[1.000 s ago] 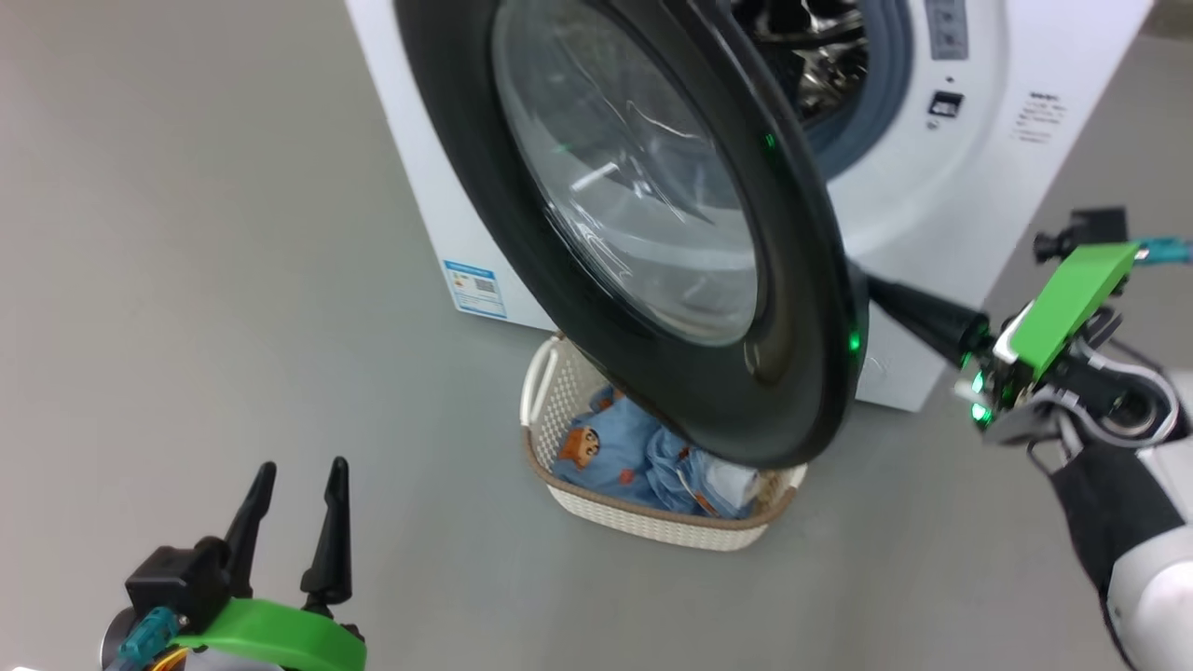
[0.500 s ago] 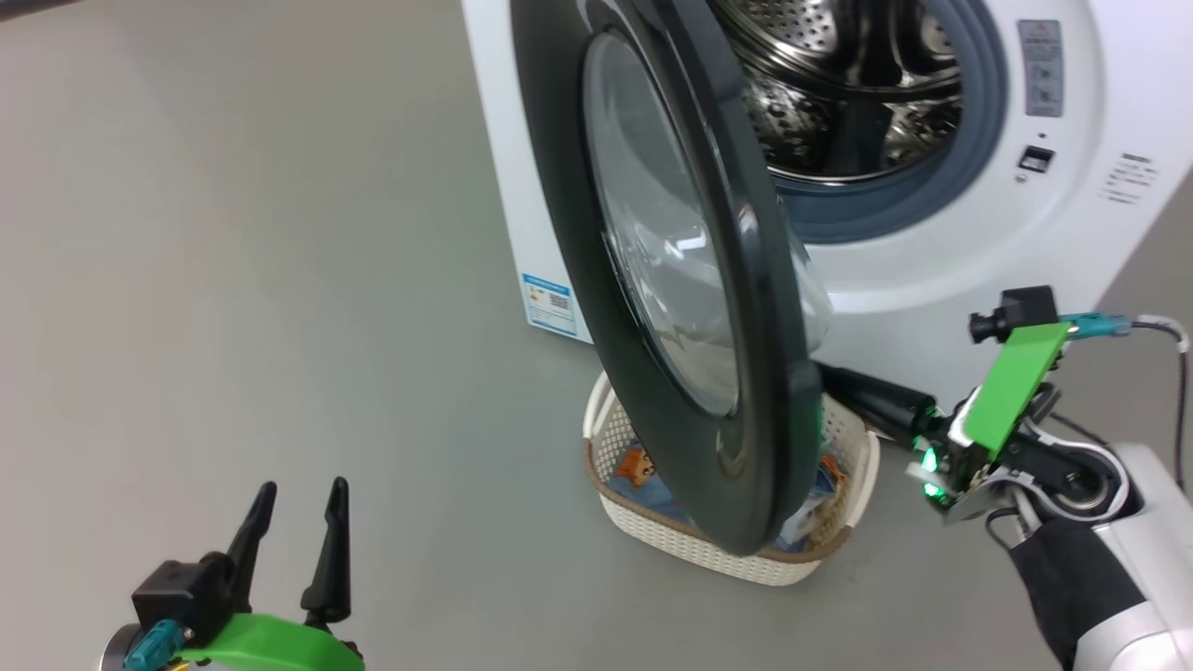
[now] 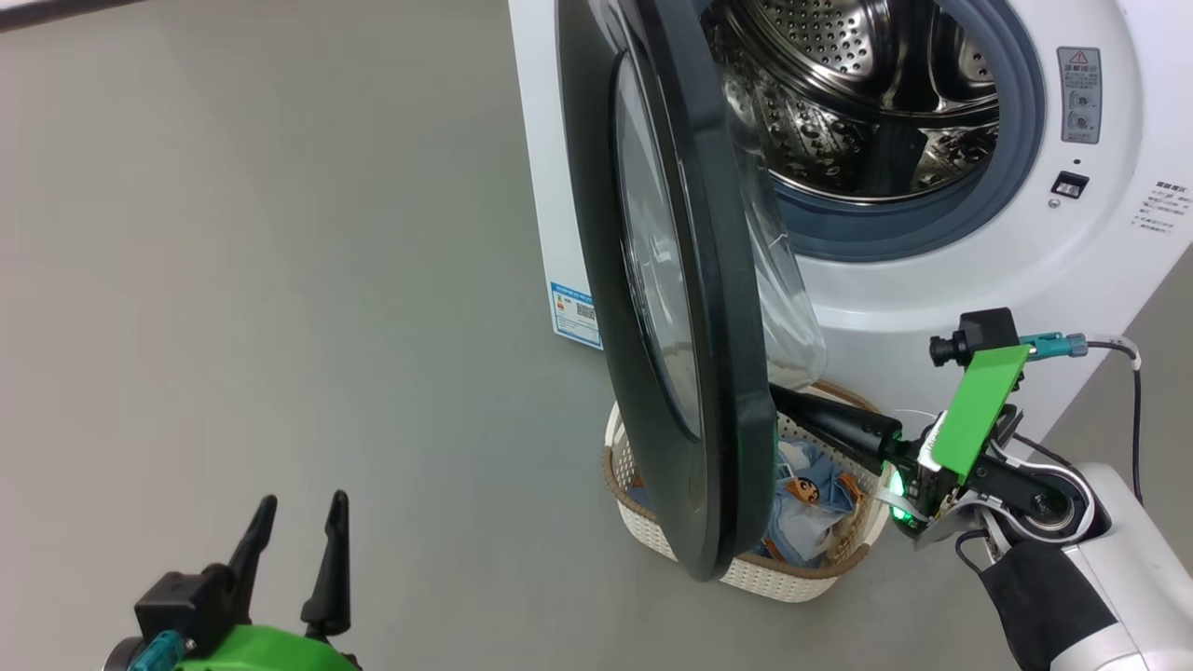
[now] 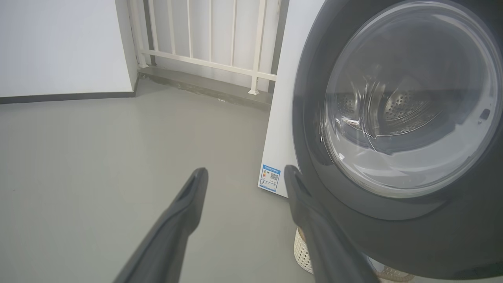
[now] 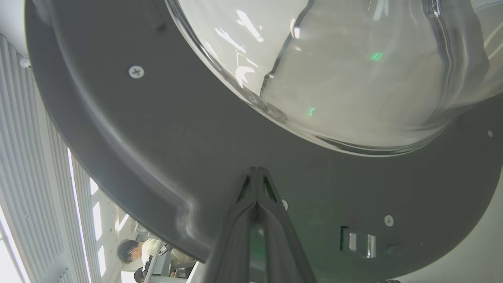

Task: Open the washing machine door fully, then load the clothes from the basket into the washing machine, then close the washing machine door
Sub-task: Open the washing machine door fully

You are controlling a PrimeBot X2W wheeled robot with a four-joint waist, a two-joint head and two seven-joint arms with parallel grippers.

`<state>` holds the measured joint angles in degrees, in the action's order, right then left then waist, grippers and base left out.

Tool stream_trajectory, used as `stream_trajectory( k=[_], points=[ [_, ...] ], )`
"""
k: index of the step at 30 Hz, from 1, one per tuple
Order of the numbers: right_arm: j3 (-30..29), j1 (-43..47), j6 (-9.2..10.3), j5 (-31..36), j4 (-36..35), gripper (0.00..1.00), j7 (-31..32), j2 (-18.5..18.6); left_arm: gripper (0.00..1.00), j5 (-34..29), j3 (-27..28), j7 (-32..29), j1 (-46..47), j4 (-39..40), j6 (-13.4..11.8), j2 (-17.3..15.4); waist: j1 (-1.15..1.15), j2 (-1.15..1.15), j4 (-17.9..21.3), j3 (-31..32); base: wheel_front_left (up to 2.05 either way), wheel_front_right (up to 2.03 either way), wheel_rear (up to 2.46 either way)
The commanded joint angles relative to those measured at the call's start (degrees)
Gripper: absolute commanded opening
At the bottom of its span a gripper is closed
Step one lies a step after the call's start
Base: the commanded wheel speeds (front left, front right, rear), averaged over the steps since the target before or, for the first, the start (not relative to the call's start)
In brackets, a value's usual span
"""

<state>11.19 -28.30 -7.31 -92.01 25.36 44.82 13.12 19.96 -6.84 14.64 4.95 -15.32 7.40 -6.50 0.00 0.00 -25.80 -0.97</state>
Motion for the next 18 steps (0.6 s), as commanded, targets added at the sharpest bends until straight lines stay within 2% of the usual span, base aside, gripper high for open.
stream_trajectory(
  k=[1,9,12,14,15,16,18],
  points=[
    [1.16,0.12,-0.18,-0.23,-1.74,0.00,0.60,-0.78,1.00,-0.44,2.02,0.36,0.82,1.01,0.09,-1.26,0.00,0.00,0.20,0.16,0.00,0.00,0.00],
    [0.23,0.39,-0.18,0.54,-1.98,0.00,-0.66,-0.80,1.00,-0.80,2.16,0.36,0.42,1.12,0.09,-1.33,0.00,0.00,2.61,0.97,0.00,0.00,0.00],
    [-0.18,0.61,-0.18,0.86,-2.41,0.36,-1.36,-0.77,1.00,-0.80,2.17,0.36,0.30,1.21,0.09,-1.40,0.00,0.00,4.06,1.34,0.00,0.00,0.00],
    [-0.56,0.82,-0.18,1.02,-2.90,0.53,-1.89,-0.71,1.00,-0.74,2.09,0.36,0.20,1.26,0.09,-1.41,0.00,0.00,5.22,1.50,0.00,0.00,0.00],
    [-0.75,0.92,-0.18,1.19,-3.22,0.88,-2.28,-0.69,1.00,-0.73,2.07,0.36,0.18,1.31,0.09,-1.40,0.00,0.00,5.85,1.57,0.00,0.00,0.00],
    [-0.90,1.05,-0.18,1.42,-3.55,1.00,-2.69,-0.66,1.00,-0.69,2.06,0.36,0.18,1.36,0.09,-1.37,0.00,0.00,6.50,1.63,0.00,0.00,0.00],
    [-1.13,1.35,-0.18,2.04,-4.36,1.00,-3.72,-0.65,1.00,-0.67,2.11,0.36,0.17,1.50,0.09,-1.33,0.00,0.00,7.87,1.74,0.00,0.00,0.00]
  ],
)
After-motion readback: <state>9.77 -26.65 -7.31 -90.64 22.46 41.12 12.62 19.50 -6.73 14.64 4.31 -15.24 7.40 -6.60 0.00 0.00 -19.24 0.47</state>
